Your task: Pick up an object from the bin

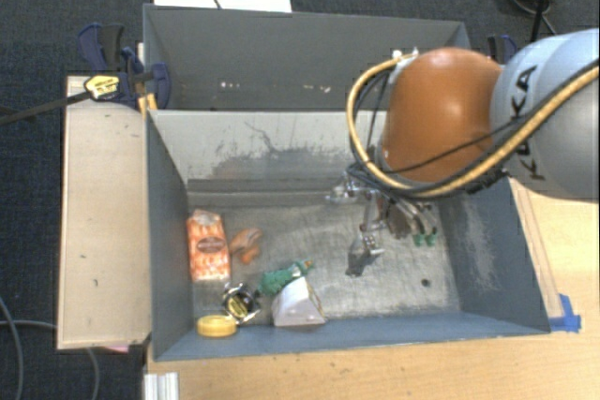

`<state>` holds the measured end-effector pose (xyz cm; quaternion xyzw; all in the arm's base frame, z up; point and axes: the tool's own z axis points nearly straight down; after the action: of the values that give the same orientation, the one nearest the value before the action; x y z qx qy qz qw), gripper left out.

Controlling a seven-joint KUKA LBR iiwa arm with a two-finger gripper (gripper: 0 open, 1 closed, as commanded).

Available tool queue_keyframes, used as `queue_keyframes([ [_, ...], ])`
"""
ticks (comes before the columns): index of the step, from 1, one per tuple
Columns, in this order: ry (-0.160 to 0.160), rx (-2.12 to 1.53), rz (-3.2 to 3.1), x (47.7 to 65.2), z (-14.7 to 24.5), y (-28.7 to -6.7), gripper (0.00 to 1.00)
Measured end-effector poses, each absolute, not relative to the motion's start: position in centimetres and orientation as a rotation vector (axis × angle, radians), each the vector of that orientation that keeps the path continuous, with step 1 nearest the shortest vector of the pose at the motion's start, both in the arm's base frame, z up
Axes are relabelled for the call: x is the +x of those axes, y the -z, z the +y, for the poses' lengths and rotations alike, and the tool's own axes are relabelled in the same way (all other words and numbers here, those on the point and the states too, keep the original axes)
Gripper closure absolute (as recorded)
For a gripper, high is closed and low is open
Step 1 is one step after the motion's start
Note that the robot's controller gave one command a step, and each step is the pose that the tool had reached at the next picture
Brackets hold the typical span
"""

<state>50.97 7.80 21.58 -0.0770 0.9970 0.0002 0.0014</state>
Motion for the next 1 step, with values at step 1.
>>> queue_keyframes([
  [1, -0.001, -0.242, 3.129, 50.97, 7.80, -21.58, 0.00],
])
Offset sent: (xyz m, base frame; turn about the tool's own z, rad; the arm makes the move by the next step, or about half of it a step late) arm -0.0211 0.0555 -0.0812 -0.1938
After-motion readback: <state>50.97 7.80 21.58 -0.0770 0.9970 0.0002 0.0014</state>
